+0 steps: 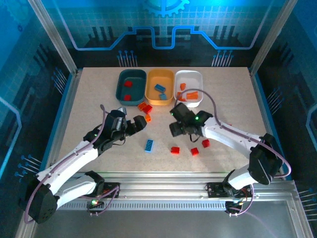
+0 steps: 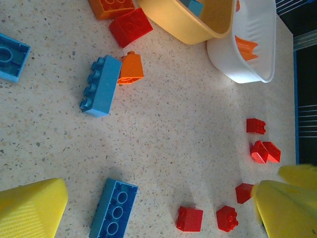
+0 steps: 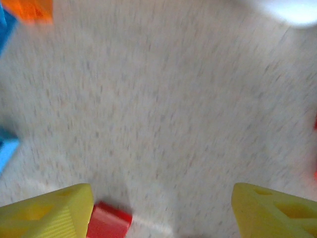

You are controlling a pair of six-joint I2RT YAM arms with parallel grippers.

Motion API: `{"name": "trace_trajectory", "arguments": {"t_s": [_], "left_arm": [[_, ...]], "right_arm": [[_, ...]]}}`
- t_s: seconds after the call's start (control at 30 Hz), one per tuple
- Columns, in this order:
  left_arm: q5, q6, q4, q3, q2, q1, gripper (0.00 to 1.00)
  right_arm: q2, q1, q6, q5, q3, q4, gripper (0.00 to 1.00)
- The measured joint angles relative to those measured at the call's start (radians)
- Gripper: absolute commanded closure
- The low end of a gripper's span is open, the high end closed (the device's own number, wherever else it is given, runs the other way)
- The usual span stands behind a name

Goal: Sort the legos into containers by color

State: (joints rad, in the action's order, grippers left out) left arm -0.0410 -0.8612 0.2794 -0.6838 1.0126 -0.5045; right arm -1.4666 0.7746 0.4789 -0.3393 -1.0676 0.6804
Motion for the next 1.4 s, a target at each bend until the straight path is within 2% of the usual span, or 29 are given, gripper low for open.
{"name": "trace_trajectory", "arguments": {"t_s": [0.1, 0.4, 0.5, 0.67, 1.0, 1.23, 1.4], "left_arm": [[0.008, 0.008, 0.000, 0.000, 0.039, 0.000, 0.07], [0.038, 0.056, 0.011, 0.019, 0.212, -0.041, 0.06], [0.038, 0.059, 0.026, 0.022, 0.212, -0.059, 0.01], [0.037, 0.064, 0.043, 0.036, 0.168, -0.063, 0.01], [0.037, 0.078, 0.064, 0.043, 0.109, -0.063, 0.01], [0.019, 0.086, 0.092, 0.047, 0.083, -0.063, 0.01], [-0.004, 0.102, 0.117, 0.046, 0.071, -0.063, 0.01]], "right_arm": [[0.008, 0.029, 0.069, 0.034, 0.075, 0.007, 0.21], [0.015, 0.138, 0.309, 0.082, 0.184, -0.058, 0.20], [-0.001, 0.177, 0.377, 0.082, 0.189, -0.079, 0.20], [-0.093, 0.209, 0.461, 0.079, 0.151, -0.080, 0.21], [-0.186, 0.214, 0.583, 0.031, 0.119, -0.061, 0.35], [-0.236, 0.214, 0.585, 0.026, 0.104, -0.078, 0.58], [-0.232, 0.217, 0.574, 0.008, 0.103, -0.079, 0.61]]}}
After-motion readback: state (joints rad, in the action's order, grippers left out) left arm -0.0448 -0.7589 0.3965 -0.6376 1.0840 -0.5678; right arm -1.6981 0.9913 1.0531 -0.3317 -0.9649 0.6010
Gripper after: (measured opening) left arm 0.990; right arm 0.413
